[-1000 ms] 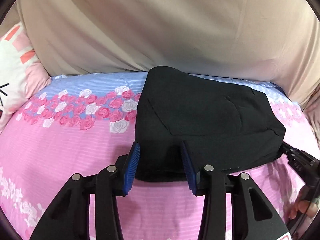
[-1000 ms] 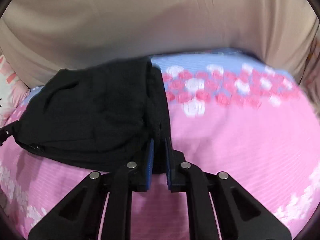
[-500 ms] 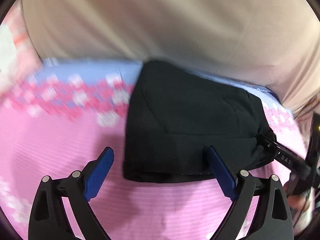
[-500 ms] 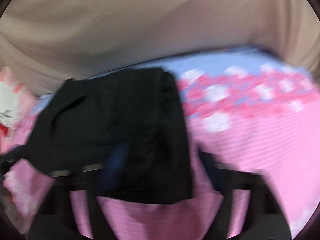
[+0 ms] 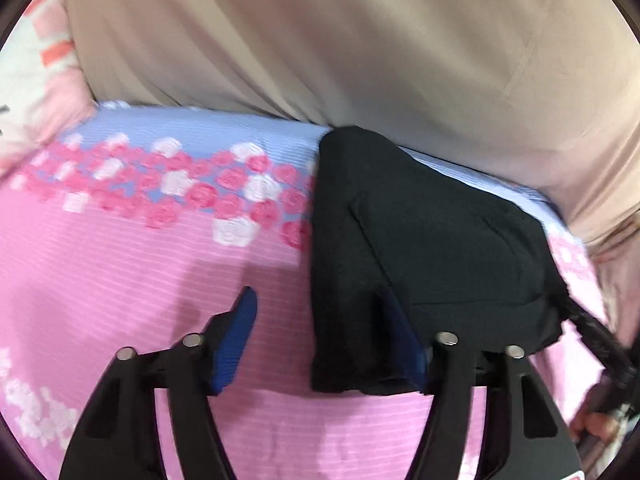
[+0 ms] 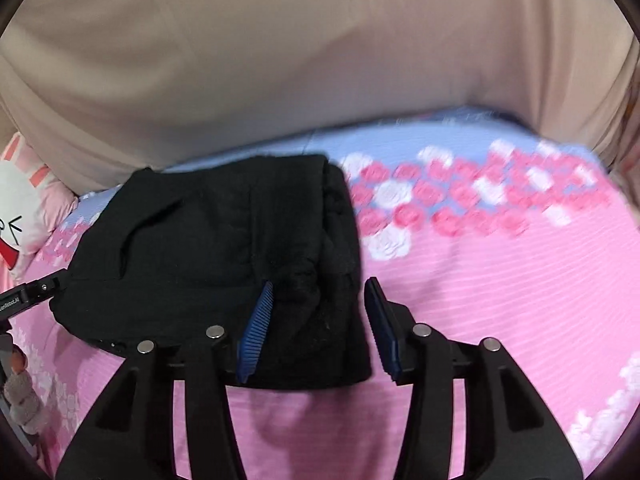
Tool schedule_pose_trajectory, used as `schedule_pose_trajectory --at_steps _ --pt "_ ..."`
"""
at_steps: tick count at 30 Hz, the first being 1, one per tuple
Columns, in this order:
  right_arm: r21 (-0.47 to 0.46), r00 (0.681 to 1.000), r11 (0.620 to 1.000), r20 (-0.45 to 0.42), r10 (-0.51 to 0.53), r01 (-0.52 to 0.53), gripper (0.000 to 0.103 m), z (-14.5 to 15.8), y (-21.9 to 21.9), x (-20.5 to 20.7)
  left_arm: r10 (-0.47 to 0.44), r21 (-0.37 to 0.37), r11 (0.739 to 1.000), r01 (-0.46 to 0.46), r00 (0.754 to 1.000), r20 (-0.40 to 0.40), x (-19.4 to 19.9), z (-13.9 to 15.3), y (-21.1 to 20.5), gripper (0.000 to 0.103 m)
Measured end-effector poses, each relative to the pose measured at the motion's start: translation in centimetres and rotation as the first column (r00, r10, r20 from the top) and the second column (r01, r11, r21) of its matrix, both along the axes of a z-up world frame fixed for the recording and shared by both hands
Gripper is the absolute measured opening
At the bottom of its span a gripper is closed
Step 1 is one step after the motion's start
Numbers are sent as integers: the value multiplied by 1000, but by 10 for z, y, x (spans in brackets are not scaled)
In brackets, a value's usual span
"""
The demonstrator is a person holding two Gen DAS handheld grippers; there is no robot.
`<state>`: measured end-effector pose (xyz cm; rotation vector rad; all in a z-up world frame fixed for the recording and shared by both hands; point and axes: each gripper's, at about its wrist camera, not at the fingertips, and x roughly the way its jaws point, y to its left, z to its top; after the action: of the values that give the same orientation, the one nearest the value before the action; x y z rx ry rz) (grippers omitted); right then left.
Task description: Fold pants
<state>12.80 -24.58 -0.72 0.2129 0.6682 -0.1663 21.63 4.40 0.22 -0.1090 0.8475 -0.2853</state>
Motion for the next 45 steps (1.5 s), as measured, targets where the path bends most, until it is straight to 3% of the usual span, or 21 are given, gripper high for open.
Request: schedule_pose_trajectory --at_steps 4,9,18,21,24,28,32,45 --pt "-48 999 999 48 1 1 51 8 28 -32 2 159 987 -23 991 131 -37 13 -20 70" --pt "-132 997 991 74 7 3 71 10 58 -61 -44 245 969 -9 977 210 -80 14 -33 79" --pt "-79 999 997 27 -23 25 84 -20 68 -114 -66 243 970 27 986 151 -127 -9 -34 86" --pt "-63 997 995 -20 -80 78 87 -31 66 -122 -70 245 969 37 990 125 -134 -22 -36 86" --pt "-72 995 992 -1 -104 104 94 -32 65 -128 -47 262 965 11 990 132 -141 -30 -37 86" --pt "-121 987 983 -57 -149 142 94 -36 69 -120 -43 266 964 -10 981 190 -149 -27 -40 86" --pt "-124 988 983 -45 -145 138 97 -35 69 -121 -44 260 966 -12 977 210 -152 -25 -42 86" --pt "-152 989 979 -40 -145 138 98 -33 75 -123 -17 240 970 -37 976 216 -152 -23 -38 87"
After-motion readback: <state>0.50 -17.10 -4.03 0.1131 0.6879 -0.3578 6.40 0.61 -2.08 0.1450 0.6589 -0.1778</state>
